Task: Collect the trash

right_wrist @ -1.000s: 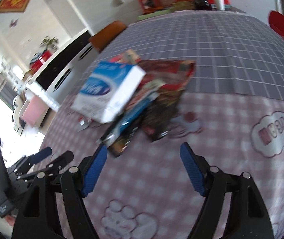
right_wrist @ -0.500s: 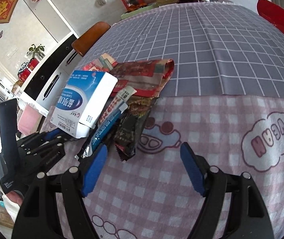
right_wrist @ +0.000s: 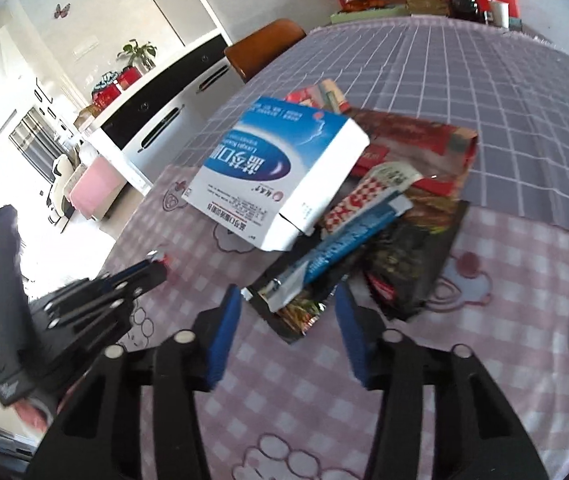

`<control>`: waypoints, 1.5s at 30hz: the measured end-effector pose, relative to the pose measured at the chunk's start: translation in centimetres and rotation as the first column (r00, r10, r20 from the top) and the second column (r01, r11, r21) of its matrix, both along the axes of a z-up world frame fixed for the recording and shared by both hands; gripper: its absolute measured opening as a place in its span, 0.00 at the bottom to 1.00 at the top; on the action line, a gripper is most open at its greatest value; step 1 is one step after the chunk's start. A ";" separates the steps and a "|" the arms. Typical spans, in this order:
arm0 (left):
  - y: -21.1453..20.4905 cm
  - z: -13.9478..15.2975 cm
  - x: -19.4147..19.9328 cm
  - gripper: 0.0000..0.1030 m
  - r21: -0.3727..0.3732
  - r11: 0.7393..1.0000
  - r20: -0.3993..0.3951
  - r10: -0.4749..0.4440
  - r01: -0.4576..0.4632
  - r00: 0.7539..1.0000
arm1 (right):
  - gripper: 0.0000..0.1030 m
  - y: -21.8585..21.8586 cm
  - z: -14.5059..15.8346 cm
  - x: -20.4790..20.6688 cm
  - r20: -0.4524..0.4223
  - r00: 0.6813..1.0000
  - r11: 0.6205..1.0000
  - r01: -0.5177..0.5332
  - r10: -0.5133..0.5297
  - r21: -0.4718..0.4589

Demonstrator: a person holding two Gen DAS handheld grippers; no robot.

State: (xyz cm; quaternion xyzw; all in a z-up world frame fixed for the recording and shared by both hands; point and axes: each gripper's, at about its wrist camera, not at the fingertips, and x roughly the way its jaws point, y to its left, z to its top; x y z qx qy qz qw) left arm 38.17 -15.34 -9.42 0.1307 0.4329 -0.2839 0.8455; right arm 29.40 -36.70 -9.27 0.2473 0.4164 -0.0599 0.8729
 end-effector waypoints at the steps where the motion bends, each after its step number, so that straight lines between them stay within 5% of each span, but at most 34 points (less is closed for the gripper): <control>1: 0.5 0.1 0.0 0.13 -0.014 1.000 -0.001 0.009 -0.009 1.000 | 0.41 0.0 -0.1 0.3 -0.001 1.000 1.000 0.001 -0.001 0.005; 5: 1.5 0.0 0.2 0.13 -0.068 0.997 -0.019 0.022 -0.023 1.000 | 0.40 -0.5 -0.3 2.0 -0.033 0.997 0.997 0.073 -0.074 -0.025; 8: 1.7 -0.2 0.3 0.13 -0.091 0.996 -0.028 0.023 -0.025 0.999 | 0.39 -0.5 0.0 3.1 -0.053 0.988 0.981 0.140 -0.148 -0.132; 12: 2.0 -0.3 0.0 0.13 -0.105 0.994 -0.030 0.015 -0.018 0.999 | 0.22 -0.6 -0.5 3.9 -0.086 0.972 0.953 0.195 -0.220 -0.231; 13: 2.1 -0.3 0.0 0.13 -0.105 0.994 -0.030 0.013 -0.016 0.999 | 0.12 -0.6 -0.6 3.9 -0.083 0.972 0.950 0.195 -0.221 -0.243; 20: 3.5 0.2 -1.2 0.13 -0.108 0.993 -0.020 0.038 -0.040 0.999 | 0.08 -1.1 0.3 0.9 -0.014 0.978 0.963 0.202 -0.208 -0.180; 34: 8.2 2.3 -5.2 0.10 -0.160 0.986 0.033 0.059 -0.053 0.998 | 0.08 5.2 3.8 -3.5 0.077 0.995 0.991 0.067 -0.058 -0.119; 35: 8.3 2.2 -5.2 0.13 -0.169 0.985 0.023 0.048 -0.043 0.999 | 0.08 5.4 3.9 -3.6 0.080 0.996 0.991 0.060 -0.051 -0.116; 36: 8.3 2.0 -5.2 0.34 -0.171 0.984 0.010 0.045 -0.043 0.999 | 0.08 5.8 4.0 -3.8 0.083 0.996 0.992 0.050 -0.041 -0.115; 37: 8.3 1.8 -5.1 0.72 -0.170 0.984 0.012 0.052 -0.049 0.999 | 0.08 5.9 4.0 -4.0 0.084 0.996 0.992 0.046 -0.037 -0.114; 43: 6.6 0.4 -3.7 0.77 -0.125 0.992 0.040 0.042 -0.037 0.998 | 0.08 6.0 3.7 -4.1 0.076 0.997 0.994 0.027 -0.019 -0.103; 45: 5.4 -1.0 -2.2 0.77 -0.051 0.999 0.039 0.019 -0.017 0.999 | 0.08 5.8 3.6 -3.9 0.073 0.997 0.995 0.026 -0.019 -0.100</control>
